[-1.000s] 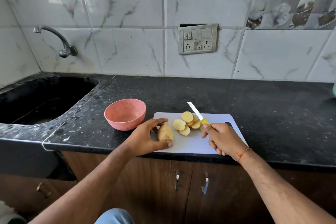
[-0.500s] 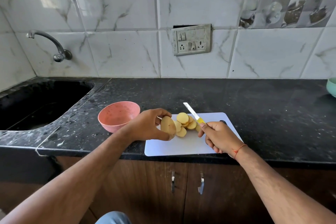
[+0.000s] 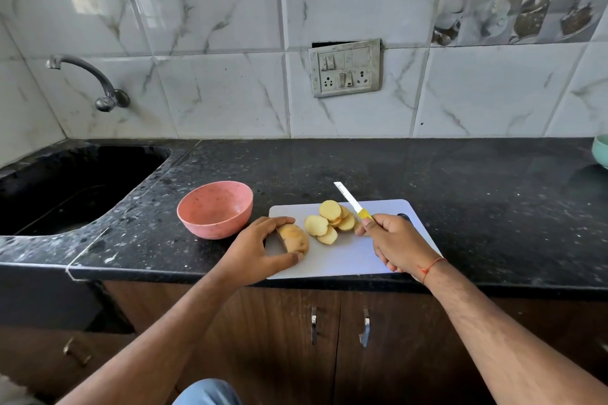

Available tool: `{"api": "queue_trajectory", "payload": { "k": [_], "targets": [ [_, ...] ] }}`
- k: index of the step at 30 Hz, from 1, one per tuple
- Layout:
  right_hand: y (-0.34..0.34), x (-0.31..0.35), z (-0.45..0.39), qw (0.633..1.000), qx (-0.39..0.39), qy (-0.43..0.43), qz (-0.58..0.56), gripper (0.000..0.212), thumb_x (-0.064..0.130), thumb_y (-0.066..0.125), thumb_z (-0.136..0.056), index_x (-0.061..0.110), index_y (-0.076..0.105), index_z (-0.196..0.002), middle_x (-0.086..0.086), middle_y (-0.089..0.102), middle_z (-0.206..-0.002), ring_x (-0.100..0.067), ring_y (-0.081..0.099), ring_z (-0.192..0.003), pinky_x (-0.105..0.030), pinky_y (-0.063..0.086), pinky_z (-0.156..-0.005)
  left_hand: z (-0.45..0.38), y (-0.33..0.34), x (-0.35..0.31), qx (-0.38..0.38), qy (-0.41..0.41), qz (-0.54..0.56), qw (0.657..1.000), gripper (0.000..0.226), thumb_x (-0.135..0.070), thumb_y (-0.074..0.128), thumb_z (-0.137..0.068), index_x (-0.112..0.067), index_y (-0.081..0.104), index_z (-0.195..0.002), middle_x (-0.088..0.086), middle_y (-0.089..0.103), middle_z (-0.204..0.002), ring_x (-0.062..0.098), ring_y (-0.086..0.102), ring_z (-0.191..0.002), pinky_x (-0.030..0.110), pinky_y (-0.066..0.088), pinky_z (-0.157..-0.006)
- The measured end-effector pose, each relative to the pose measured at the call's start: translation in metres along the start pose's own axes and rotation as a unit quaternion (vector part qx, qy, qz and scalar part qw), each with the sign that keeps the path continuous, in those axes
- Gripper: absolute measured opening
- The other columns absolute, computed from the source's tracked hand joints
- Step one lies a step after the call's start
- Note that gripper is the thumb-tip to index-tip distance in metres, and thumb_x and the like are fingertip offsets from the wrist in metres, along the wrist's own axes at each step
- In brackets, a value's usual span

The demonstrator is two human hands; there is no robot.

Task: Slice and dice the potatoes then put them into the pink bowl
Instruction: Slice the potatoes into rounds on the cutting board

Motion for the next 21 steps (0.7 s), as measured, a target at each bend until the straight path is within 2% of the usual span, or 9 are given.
{"api": "queue_trajectory", "payload": {
  "k": [3,6,10,15,18,21],
  "targets": [
    [0.001,-0.001,0.000,1.000,-0.018,-0.007,-0.001,0.022,0.037,0.049,-0.108,0.024,0.066,-0.100,-0.002,0.046,-0.053,-0.016,0.041,-0.044,-0.027,0.039,-0.042,-0.001,-0.003,0.001,0.006,-0.001,0.010,1.000,0.073,-0.058,0.089,-0.075,-0.046,0.061,-0.141,-0.025,0.054,-0.132,-0.006,0.055,-0.121,0.015,0.045,-0.100],
    [0.003,0.001,0.002,0.999,-0.034,-0.021,0.015,0.019,0.038,0.050,-0.107,0.026,0.063,-0.099,0.001,0.045,-0.052,-0.015,0.041,-0.042,-0.029,0.040,-0.043,-0.002,-0.005,0.006,0.022,0.000,0.022,1.000,0.076,-0.060,0.091,-0.071,-0.049,0.061,-0.140,-0.027,0.056,-0.131,-0.006,0.056,-0.121,0.020,0.047,-0.102],
    [0.009,0.007,0.007,0.996,-0.035,-0.038,0.068,0.020,0.039,0.050,-0.106,0.028,0.064,-0.095,0.001,0.056,-0.054,-0.015,0.052,-0.051,-0.035,0.046,-0.055,-0.002,-0.004,0.007,0.016,0.001,0.017,1.000,0.088,-0.067,0.089,-0.065,-0.042,0.060,-0.144,-0.027,0.059,-0.132,-0.004,0.058,-0.123,0.026,0.050,-0.107],
    [0.031,0.031,0.026,0.979,-0.052,-0.068,0.184,0.016,0.036,0.046,-0.105,0.029,0.053,-0.092,0.005,0.053,-0.066,-0.021,0.054,-0.068,-0.035,0.034,-0.058,-0.001,-0.004,0.008,0.008,0.003,0.018,1.000,0.089,-0.072,0.088,-0.064,-0.040,0.062,-0.142,-0.027,0.060,-0.130,-0.005,0.058,-0.121,0.026,0.051,-0.105],
    [0.052,0.047,0.041,0.959,-0.055,-0.093,0.263,0.016,0.032,0.043,-0.103,0.028,0.046,-0.088,0.005,0.050,-0.071,-0.029,0.055,-0.076,-0.038,0.034,-0.061,0.000,-0.004,0.010,-0.005,-0.006,0.032,0.999,0.090,-0.070,0.092,-0.061,-0.038,0.064,-0.141,-0.025,0.063,-0.127,-0.005,0.060,-0.118,0.026,0.052,-0.104],
    [0.065,0.056,0.052,0.946,-0.070,-0.112,0.297,0.018,0.034,0.041,-0.105,0.024,0.057,-0.104,0.002,0.062,-0.083,-0.025,0.058,-0.080,-0.037,0.038,-0.062,0.000,-0.003,0.013,-0.017,-0.023,0.065,0.997,0.092,-0.067,0.096,-0.056,-0.038,0.067,-0.137,-0.023,0.066,-0.123,-0.003,0.063,-0.117,0.027,0.054,-0.105]
  ]
}}
Point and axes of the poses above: each hand's wrist, its own z-axis away from the middle knuckle, its own y-axis out of the palm, x = y × z, the point moved 4 cm from there along -z, towards the middle knuckle
